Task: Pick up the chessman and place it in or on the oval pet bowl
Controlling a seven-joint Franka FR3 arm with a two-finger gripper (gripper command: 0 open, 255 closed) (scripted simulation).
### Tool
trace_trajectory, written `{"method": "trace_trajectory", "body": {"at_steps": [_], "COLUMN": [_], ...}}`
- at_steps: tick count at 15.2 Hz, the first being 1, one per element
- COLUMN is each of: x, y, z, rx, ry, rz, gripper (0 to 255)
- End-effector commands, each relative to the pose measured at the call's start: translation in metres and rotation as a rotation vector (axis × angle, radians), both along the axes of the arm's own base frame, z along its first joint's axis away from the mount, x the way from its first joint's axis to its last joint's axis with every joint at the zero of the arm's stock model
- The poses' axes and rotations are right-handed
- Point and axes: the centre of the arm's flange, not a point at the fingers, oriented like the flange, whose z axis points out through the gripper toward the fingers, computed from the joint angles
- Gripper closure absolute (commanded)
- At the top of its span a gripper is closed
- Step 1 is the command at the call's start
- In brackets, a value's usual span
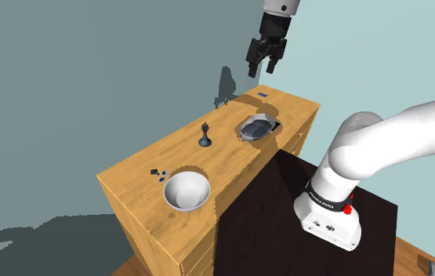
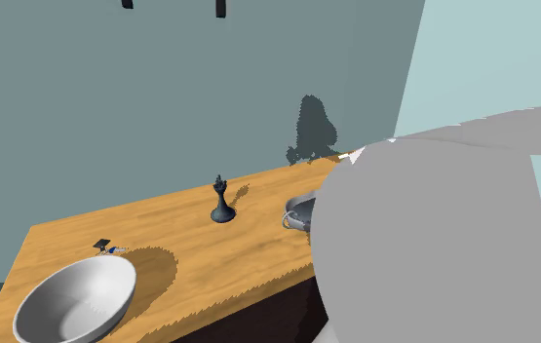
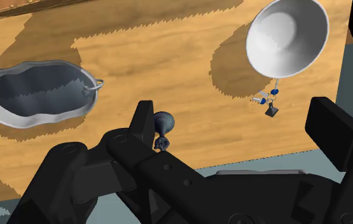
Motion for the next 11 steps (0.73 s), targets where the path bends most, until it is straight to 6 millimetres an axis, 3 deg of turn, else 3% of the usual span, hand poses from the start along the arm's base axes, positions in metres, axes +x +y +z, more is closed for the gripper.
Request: {"method": "trace_trajectory", "body": {"at_steps": [1, 11], "x": [0.000, 0.088], "y": [0.000, -0.027], "z": [0.000, -0.096], "rx": [0.000, -0.016], "ry": [0.000, 0.017], "rz": [0.000, 0.022], "gripper": [0, 0]}}
